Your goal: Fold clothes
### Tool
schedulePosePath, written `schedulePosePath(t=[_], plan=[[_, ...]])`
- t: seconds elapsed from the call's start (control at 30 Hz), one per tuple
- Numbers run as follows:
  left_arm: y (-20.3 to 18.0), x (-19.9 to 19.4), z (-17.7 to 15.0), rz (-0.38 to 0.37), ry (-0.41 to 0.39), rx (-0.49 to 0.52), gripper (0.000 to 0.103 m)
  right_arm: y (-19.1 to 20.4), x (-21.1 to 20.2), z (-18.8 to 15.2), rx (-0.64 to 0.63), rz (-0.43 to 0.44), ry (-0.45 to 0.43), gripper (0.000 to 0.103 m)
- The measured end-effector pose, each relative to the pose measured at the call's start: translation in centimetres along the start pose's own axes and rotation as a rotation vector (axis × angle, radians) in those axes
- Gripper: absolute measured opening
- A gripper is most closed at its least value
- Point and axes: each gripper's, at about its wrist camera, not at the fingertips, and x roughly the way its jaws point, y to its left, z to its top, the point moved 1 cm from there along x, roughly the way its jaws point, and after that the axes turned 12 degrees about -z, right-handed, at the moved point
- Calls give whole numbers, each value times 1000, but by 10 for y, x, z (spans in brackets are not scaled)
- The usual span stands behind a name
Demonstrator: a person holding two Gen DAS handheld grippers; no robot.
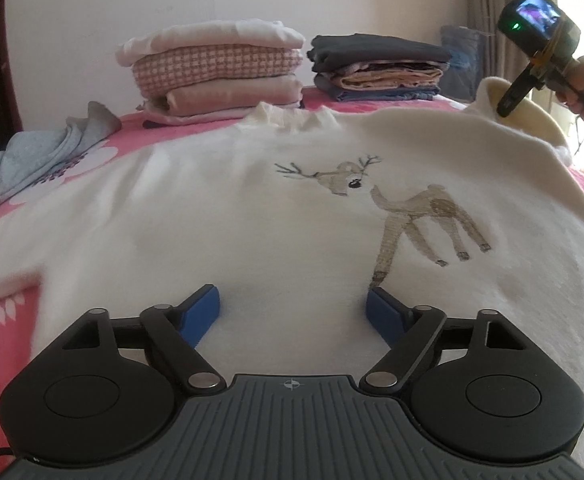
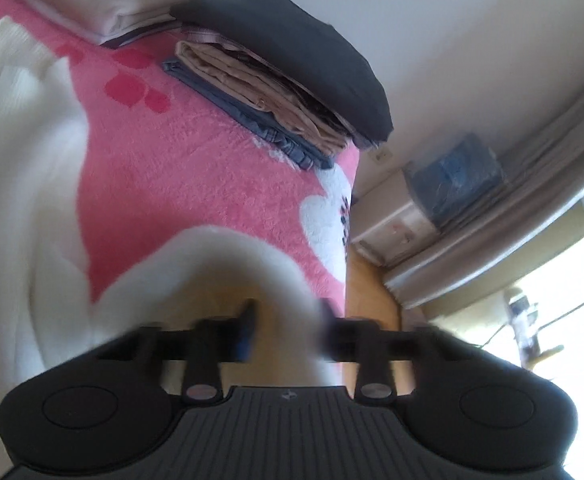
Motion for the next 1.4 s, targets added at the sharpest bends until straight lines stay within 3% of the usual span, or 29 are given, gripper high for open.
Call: schedulePosePath(t=[0.17,0.27,0.43,0.53,0.7,0.87,0.9,0.97,1.03,1.13,1.4], plan=[[1,1,-1,12,-6,-13,86,-38,-2,-5,228,20,12,10],[1,1,-1,16,-6,-15,87,-84,2,-22,478,65,51,10],[2,1,-1,18,-7,-19,88,-157,11,-89,904,104,112,9],[2,1,-1,17,-8,-20,88,-180,17,-142,1107,108,155,9],[3,2,-1,17,-8,-20,89,-178,30,-244,1490,132,283,8],[3,2,-1,16,-7,-23,89,-143,56,-318,1743,203,494,13],[3,2,-1,16,-7,-23,89,-137,62,-332,1796,234,562,16],[3,2,-1,15,-7,-23,89,-131,64,-355,1870,249,673,37],[3,2,0,15,-7,-23,89,-137,55,-368,1866,209,700,48],[4,2,0,15,-7,-23,89,-155,33,-375,1814,109,675,48],[4,2,-1,13,-8,-26,89,-151,1,-190,879,428,240,50]])
